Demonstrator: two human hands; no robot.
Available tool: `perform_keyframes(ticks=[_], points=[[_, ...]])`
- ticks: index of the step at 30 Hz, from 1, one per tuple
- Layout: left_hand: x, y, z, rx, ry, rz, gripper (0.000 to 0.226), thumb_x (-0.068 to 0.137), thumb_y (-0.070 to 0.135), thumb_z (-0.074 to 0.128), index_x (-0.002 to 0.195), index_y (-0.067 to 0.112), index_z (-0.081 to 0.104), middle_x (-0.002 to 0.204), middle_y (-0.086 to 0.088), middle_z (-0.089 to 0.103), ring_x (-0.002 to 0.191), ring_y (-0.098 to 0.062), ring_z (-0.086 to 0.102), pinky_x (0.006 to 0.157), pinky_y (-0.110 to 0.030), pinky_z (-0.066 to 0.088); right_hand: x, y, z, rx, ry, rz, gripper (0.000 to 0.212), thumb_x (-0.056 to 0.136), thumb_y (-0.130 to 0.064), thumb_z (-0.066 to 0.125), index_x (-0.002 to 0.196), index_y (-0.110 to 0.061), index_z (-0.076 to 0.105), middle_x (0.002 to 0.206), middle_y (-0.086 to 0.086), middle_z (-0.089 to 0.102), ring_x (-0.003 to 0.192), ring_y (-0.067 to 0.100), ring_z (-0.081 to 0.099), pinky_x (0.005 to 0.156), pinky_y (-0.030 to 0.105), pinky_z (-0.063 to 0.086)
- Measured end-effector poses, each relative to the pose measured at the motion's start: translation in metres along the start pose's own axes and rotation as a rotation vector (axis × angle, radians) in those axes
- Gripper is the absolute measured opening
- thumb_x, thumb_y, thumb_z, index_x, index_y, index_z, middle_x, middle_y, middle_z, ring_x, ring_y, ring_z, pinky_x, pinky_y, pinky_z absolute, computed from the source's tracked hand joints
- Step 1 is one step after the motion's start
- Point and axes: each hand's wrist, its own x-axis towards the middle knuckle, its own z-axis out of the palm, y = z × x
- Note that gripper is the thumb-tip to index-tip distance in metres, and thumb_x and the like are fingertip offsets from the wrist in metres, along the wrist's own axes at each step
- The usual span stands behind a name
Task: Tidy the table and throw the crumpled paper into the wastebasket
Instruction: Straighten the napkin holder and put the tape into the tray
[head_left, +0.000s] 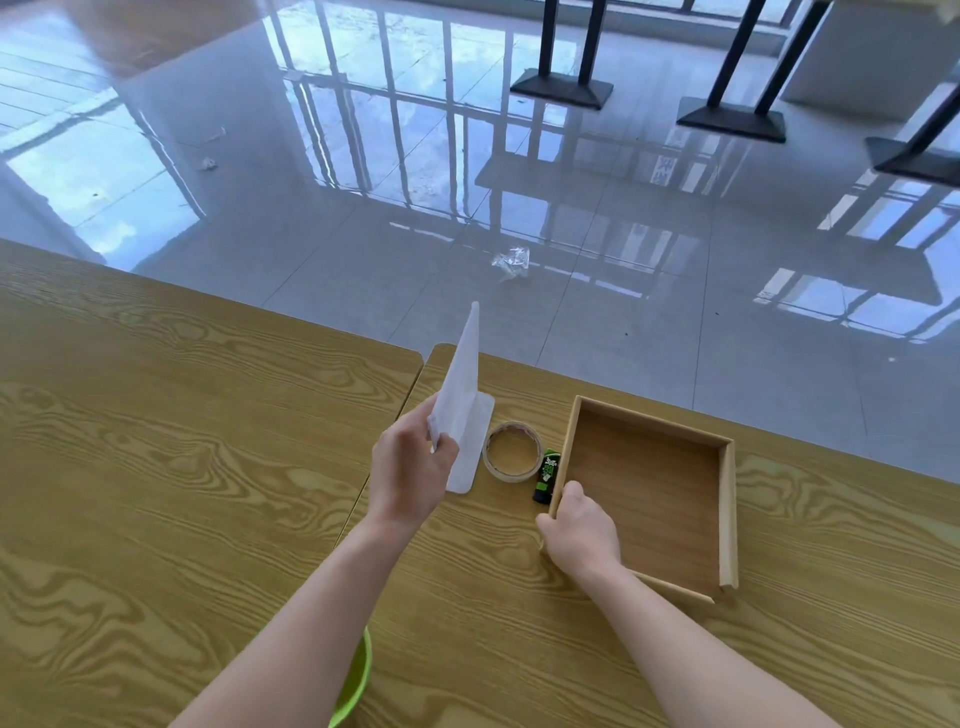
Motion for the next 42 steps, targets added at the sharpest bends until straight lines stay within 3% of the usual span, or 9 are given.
perform_keyframes(ticks=[8, 16, 19, 22, 26, 29, 32, 36, 42], points=[[0.019, -0.01, -0.003, 0.001, -0.001, -0.015, 0.046, 0.082, 0.003, 0.06, 0.121, 0.027, 0.064, 0.074, 0.018, 0.06, 0.069, -0.007, 0.055, 0.057, -0.018, 0.039, 0.011, -0.008, 0.004, 0.025, -0.001, 0.002, 0.014, 0.091, -0.026, 0.054, 0.094, -0.016, 0.044, 0.08, -0.002, 0.056, 0.074, 0.02, 0.058, 0.061, 0.035, 0.045], [0.014, -0.013, -0.004, -0.145, 0.01, 0.012, 0.048, 0.086, 0.016, 0.066, 0.126, 0.04, 0.054, 0.095, 0.023, 0.067, 0.089, -0.006, 0.067, 0.065, -0.024, 0.057, 0.018, 0.0, 0.003, 0.065, -0.038, -0.023, 0.02, 0.089, -0.032, 0.06, 0.092, -0.02, 0.045, 0.081, -0.003, 0.061, 0.071, 0.016, 0.06, 0.06, 0.033, 0.049], [0.005, -0.011, -0.006, -0.271, 0.078, -0.015, 0.046, 0.091, 0.03, 0.068, 0.135, 0.026, 0.054, 0.117, 0.013, 0.067, 0.105, 0.001, 0.062, 0.071, -0.013, 0.055, 0.018, 0.002, -0.008, 0.078, 0.048, -0.068, 0.027, 0.089, -0.04, 0.064, 0.099, -0.02, 0.048, 0.08, -0.008, 0.061, 0.071, 0.011, 0.059, 0.059, 0.031, 0.05], [-0.001, -0.005, -0.01, -0.328, 0.17, -0.02, 0.044, 0.094, 0.037, 0.062, 0.134, 0.02, 0.056, 0.109, 0.018, 0.064, 0.102, 0.009, 0.061, 0.071, -0.005, 0.048, 0.029, -0.017, -0.037, 0.165, 0.171, -0.175, 0.033, 0.091, -0.037, 0.064, 0.111, -0.013, 0.056, 0.081, -0.006, 0.06, 0.073, 0.013, 0.059, 0.067, 0.036, 0.054], [-0.003, 0.006, -0.011, -0.315, 0.255, 0.001, 0.031, 0.099, 0.027, 0.056, 0.128, 0.017, 0.063, 0.109, 0.018, 0.066, 0.101, 0.007, 0.062, 0.079, -0.01, 0.049, 0.054, -0.085, -0.087, 0.455, 0.097, -0.32, 0.05, 0.093, -0.041, 0.061, 0.133, -0.012, 0.051, 0.109, 0.002, 0.064, 0.098, 0.022, 0.064, 0.087, 0.045, 0.056], [-0.004, 0.01, -0.008, -0.312, 0.302, -0.022, 0.028, 0.099, 0.019, 0.058, 0.125, 0.011, 0.066, 0.115, 0.015, 0.066, 0.108, 0.004, 0.062, 0.088, -0.018, 0.052, 0.073, -0.144, -0.11, 0.739, -0.05, -0.305, 0.066, 0.092, -0.049, 0.061, 0.146, -0.018, 0.039, 0.127, 0.003, 0.058, 0.113, 0.026, 0.06, 0.087, 0.044, 0.059], [-0.007, 0.009, -0.004, -0.302, 0.335, -0.03, 0.027, 0.099, 0.019, 0.057, 0.12, 0.008, 0.069, 0.117, 0.006, 0.069, 0.11, -0.005, 0.065, 0.087, -0.022, 0.053, 0.088, -0.182, -0.113, 0.703, -0.162, -0.274, 0.076, 0.089, -0.052, 0.063, 0.152, -0.025, 0.028, 0.15, 0.005, 0.04, 0.121, 0.028, 0.054, 0.081, 0.039, 0.061], [-0.009, 0.008, 0.0, -0.297, 0.326, -0.028, 0.028, 0.1, 0.023, 0.054, 0.115, 0.007, 0.071, 0.112, 0.001, 0.074, 0.103, -0.013, 0.069, 0.08, -0.032, 0.057, 0.099, -0.197, -0.096, 0.514, -0.082, -0.337, 0.059, 0.09, -0.032, 0.065, 0.145, -0.027, 0.042, 0.123, 0.008, 0.057, 0.08, 0.017, 0.062, 0.084, 0.046, 0.06], [-0.001, 0.001, 0.0, -0.287, 0.393, -0.048, 0.029, 0.1, 0.025, 0.054, 0.118, 0.009, 0.07, 0.112, 0.001, 0.074, 0.105, -0.008, 0.068, 0.081, -0.034, 0.058, 0.11, -0.203, -0.083, 0.562, -0.033, -0.362, 0.031, 0.09, -0.032, 0.065, 0.119, -0.026, 0.057, 0.082, -0.005, 0.06, 0.072, 0.017, 0.063, 0.086, 0.051, 0.057]])
